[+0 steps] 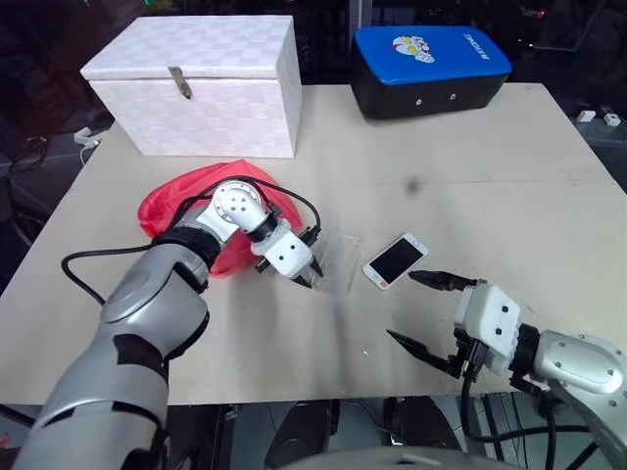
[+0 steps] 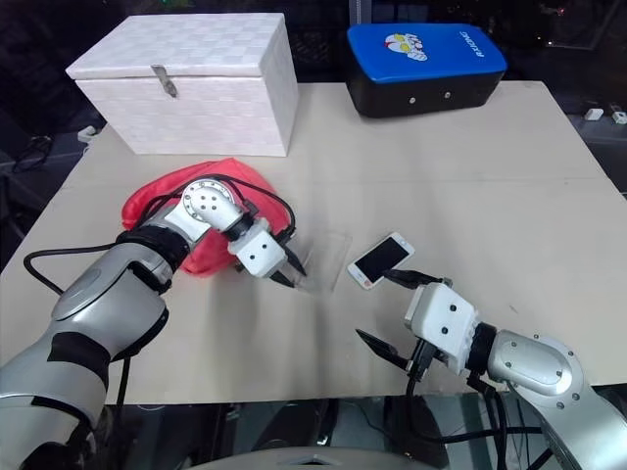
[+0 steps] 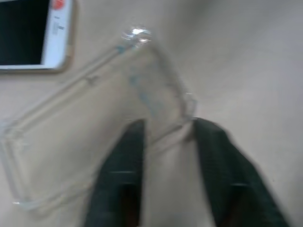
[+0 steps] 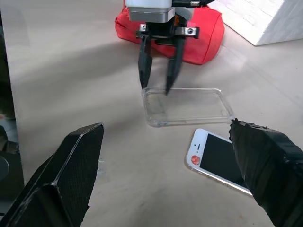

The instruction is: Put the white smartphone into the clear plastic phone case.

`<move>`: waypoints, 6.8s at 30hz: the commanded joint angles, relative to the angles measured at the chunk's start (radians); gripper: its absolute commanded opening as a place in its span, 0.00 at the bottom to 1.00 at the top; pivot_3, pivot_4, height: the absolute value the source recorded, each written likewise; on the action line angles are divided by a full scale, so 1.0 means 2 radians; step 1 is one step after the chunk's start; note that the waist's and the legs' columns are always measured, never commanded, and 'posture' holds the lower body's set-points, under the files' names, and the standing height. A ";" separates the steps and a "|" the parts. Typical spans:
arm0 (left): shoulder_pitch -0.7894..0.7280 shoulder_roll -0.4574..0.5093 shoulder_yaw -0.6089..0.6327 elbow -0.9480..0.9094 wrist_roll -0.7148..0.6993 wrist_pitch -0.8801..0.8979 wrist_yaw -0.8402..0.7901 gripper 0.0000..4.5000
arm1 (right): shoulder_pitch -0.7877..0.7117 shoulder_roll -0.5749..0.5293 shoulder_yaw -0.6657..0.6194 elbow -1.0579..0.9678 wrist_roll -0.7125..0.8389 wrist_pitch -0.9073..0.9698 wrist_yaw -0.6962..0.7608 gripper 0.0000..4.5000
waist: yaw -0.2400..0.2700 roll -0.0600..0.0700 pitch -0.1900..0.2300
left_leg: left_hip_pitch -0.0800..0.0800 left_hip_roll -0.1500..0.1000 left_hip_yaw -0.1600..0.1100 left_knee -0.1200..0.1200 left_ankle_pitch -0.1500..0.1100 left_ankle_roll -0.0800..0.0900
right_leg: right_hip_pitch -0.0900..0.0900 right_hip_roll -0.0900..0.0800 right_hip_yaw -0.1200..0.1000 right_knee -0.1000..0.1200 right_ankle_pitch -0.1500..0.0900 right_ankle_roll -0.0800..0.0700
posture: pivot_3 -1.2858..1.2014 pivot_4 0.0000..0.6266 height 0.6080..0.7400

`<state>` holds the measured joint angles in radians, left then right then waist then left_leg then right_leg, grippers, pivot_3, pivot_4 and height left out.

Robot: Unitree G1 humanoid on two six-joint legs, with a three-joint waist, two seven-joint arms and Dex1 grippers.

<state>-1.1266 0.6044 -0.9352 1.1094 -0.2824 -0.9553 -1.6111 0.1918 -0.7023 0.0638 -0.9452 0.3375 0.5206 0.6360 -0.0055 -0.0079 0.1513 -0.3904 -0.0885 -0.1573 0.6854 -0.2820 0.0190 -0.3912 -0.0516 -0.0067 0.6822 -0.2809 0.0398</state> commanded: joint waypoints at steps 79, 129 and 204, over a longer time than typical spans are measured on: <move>0.753 0.024 0.645 -0.826 -0.198 0.591 0.290 0.76 | -0.637 0.154 0.236 1.048 -0.306 -0.442 0.419 0.71 | -0.017 -0.002 -0.002 | 0.015 0.003 0.014 -0.010 -0.002 0.002 | 0.001 0.000 0.017 0.004 0.000 -0.001 | 0.52 0.24 1.00; 0.485 0.020 0.455 -0.601 -0.018 0.608 0.295 0.76 | -0.415 0.012 0.256 0.301 -0.261 0.043 0.251 0.63 | -0.004 0.003 -0.004 | -0.002 0.002 0.010 -0.008 -0.001 0.001 | -0.011 -0.001 0.012 -0.002 0.001 0.000 | 0.52 0.24 1.00; 0.522 0.026 0.443 -0.612 -0.045 0.594 0.259 0.01 | -0.376 0.133 0.253 0.405 -0.137 0.174 0.129 0.00 | -0.004 0.003 -0.009 | 0.008 0.002 0.010 -0.009 -0.002 0.002 | -0.002 -0.001 0.012 -0.001 0.001 0.000 | 0.52 0.24 1.00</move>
<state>-0.0764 0.6571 -0.0480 -0.1087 -0.3776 0.2538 -1.0893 -0.5883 -0.4283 0.5660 -0.2070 0.0762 0.8424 0.9269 -0.0134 -0.0013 0.1336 -0.3739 -0.0844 -0.1380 0.6670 -0.2860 0.0237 -0.3943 -0.0534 0.0176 0.6800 -0.2788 0.0390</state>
